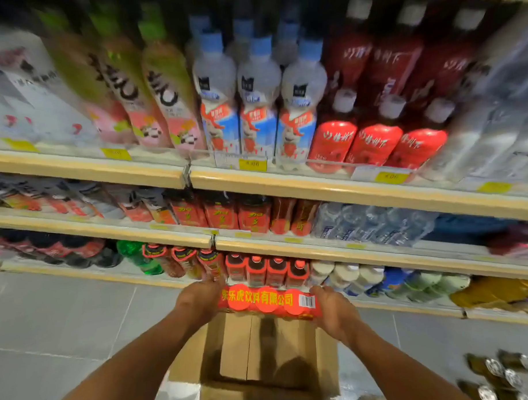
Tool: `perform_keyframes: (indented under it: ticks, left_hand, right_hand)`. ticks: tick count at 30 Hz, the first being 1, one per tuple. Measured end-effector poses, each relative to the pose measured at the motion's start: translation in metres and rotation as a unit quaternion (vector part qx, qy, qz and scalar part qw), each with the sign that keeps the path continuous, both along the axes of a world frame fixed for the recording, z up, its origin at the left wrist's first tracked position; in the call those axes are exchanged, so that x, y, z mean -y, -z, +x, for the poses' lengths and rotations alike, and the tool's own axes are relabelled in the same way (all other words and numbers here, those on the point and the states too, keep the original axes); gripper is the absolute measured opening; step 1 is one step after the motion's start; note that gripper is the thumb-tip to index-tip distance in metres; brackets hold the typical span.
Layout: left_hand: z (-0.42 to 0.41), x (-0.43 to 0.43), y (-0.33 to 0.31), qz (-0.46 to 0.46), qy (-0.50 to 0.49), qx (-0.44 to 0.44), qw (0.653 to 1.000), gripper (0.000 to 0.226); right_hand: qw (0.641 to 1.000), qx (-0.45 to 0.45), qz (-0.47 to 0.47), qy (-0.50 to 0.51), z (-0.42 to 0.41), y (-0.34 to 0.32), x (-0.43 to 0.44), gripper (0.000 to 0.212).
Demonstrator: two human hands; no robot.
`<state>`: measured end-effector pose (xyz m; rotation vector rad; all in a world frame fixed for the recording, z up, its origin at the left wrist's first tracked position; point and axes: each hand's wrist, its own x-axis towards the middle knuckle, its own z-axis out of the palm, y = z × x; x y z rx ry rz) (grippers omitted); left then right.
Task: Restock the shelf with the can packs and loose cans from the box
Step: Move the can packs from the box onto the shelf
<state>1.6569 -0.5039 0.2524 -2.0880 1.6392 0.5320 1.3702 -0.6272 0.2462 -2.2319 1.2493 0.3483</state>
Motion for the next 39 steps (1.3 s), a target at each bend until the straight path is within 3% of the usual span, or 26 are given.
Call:
perform_keyframes:
  ticks: [4,7,10,13,15,18,21,24,29,33,35,39]
  left_hand:
    - [0.0,-0.003,-0.114,-0.061,0.029,0.006,0.998,0.073]
    - [0.006,-0.009,-0.195,-0.087,0.005,-0.07,0.994,0.074]
    - [0.01,-0.014,-0.274,-0.135,0.001,-0.121,0.983,0.07]
    - [0.014,-0.018,-0.337,-0.187,-0.009,-0.168,0.968,0.064]
    - [0.014,-0.019,-0.375,-0.22,-0.027,-0.223,0.949,0.061]
    - [0.012,-0.018,-0.42,-0.286,-0.088,-0.355,0.886,0.059]
    - [0.0,-0.012,-0.455,-0.352,-0.129,-0.437,0.818,0.072]
    - [-0.018,0.004,-0.487,-0.402,-0.16,-0.514,0.74,0.071]
    - [-0.051,0.041,-0.526,-0.481,-0.189,-0.538,0.666,0.078]
    - [-0.085,0.074,-0.549,-0.529,-0.187,-0.537,0.63,0.056]
    - [-0.094,0.09,-0.558,-0.542,-0.191,-0.534,0.62,0.056]
    - [-0.102,0.116,-0.569,-0.549,-0.176,-0.512,0.637,0.064]
  right_hand:
    - [0.999,0.013,-0.017,-0.026,-0.008,-0.12,0.006,0.059]
    - [0.999,0.023,-0.019,-0.027,-0.017,-0.205,0.005,0.057]
    - [0.997,0.056,-0.044,-0.019,-0.03,-0.277,0.006,0.071]
    - [0.993,0.108,-0.044,0.006,-0.044,-0.343,0.006,0.066]
    - [0.984,0.171,-0.031,0.043,-0.055,-0.382,0.009,0.065]
    - [0.959,0.265,-0.02,0.093,-0.071,-0.436,0.017,0.064]
    - [0.933,0.339,0.012,0.118,-0.089,-0.475,0.026,0.063]
    - [0.89,0.426,0.022,0.162,-0.107,-0.503,0.041,0.069]
    - [0.809,0.545,0.009,0.22,-0.125,-0.545,0.07,0.09]
    - [0.782,0.587,-0.032,0.208,-0.135,-0.567,0.094,0.066]
    - [0.785,0.587,-0.053,0.189,-0.143,-0.57,0.107,0.07]
    - [0.786,0.591,-0.085,0.159,-0.155,-0.578,0.13,0.069]
